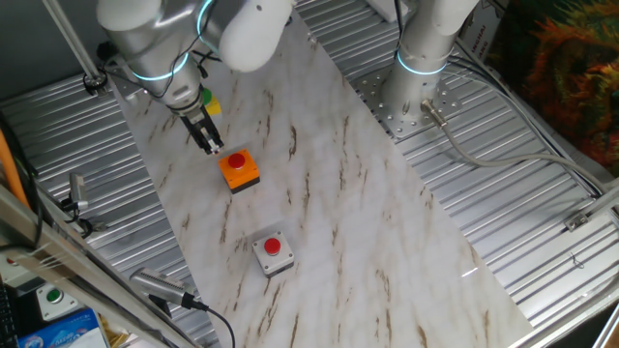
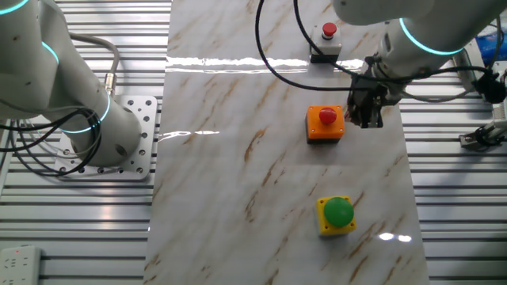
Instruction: Press three buttons from left to right in sequence
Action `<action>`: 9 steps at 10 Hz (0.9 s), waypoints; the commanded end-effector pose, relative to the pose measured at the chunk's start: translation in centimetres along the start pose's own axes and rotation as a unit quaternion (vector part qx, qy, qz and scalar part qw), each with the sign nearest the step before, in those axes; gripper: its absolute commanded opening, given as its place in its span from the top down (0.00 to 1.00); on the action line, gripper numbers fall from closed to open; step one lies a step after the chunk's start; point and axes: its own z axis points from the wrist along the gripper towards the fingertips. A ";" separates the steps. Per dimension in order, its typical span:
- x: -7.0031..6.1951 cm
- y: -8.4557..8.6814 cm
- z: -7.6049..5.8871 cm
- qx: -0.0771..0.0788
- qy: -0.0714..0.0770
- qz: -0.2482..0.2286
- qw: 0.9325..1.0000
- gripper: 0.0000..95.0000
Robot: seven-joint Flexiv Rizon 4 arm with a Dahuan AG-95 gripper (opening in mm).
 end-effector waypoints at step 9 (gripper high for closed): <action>2.4 1.8 2.1 0.000 -0.005 0.000 1.000 1.00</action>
